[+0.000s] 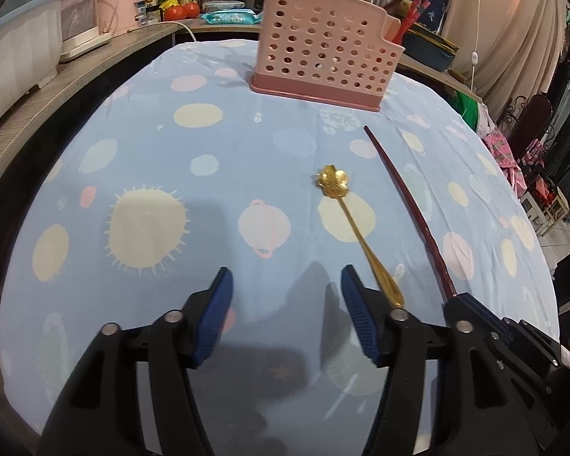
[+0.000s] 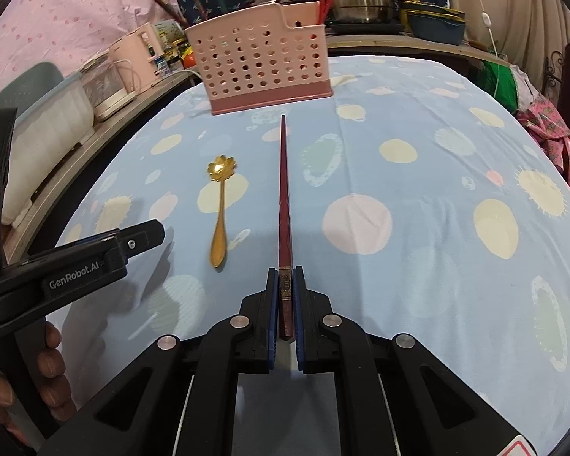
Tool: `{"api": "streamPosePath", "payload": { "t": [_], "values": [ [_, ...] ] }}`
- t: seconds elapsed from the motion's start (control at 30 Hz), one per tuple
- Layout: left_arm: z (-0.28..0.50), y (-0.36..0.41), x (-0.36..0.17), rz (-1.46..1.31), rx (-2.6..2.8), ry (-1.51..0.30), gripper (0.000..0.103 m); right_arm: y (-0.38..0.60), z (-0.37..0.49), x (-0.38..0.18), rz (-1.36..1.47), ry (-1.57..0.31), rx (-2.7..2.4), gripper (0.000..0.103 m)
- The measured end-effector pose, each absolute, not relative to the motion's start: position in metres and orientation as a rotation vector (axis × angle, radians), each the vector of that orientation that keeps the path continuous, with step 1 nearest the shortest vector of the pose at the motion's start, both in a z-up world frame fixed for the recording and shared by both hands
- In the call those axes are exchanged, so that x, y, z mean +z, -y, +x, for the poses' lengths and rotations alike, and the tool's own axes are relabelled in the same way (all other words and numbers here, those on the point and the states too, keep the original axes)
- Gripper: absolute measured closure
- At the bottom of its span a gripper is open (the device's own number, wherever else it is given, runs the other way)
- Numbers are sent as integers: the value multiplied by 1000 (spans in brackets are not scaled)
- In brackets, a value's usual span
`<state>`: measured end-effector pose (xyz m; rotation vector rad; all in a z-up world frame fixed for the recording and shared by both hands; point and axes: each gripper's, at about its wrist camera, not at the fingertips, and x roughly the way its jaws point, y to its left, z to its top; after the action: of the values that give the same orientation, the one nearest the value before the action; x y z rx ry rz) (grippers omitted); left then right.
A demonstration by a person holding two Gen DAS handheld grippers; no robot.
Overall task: Organize utensils
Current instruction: 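Grasp the dark red chopstick with the right tool while the left tool grasps the gold spoon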
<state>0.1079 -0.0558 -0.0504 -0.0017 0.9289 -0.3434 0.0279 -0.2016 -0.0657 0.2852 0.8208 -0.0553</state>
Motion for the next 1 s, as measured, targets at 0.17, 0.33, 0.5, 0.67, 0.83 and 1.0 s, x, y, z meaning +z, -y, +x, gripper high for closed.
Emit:
{"api": "streamPosePath", "payload": {
  "t": [0.17,0.33,0.5,0.67,0.83,1.0],
  "values": [
    [105,76,-54,-9,-392,-950,39,215,25,-65,314,-812,-83,96],
    [105,96,-58,21,-408,-945,39,222,23,-65,331,-805,-94,96],
    [102,104,-61,79,-396,-917,54,225,23,-68,346,-809,-94,96],
    [99,98,-62,98,-397,-897,79,225,23,-69,354,-811,-87,96],
    [100,84,-60,64,-417,-908,93,223,22,-68,356,-809,-80,96],
    [96,75,-55,50,-417,-906,93,219,17,-65,353,-802,-74,96]
  ]
}}
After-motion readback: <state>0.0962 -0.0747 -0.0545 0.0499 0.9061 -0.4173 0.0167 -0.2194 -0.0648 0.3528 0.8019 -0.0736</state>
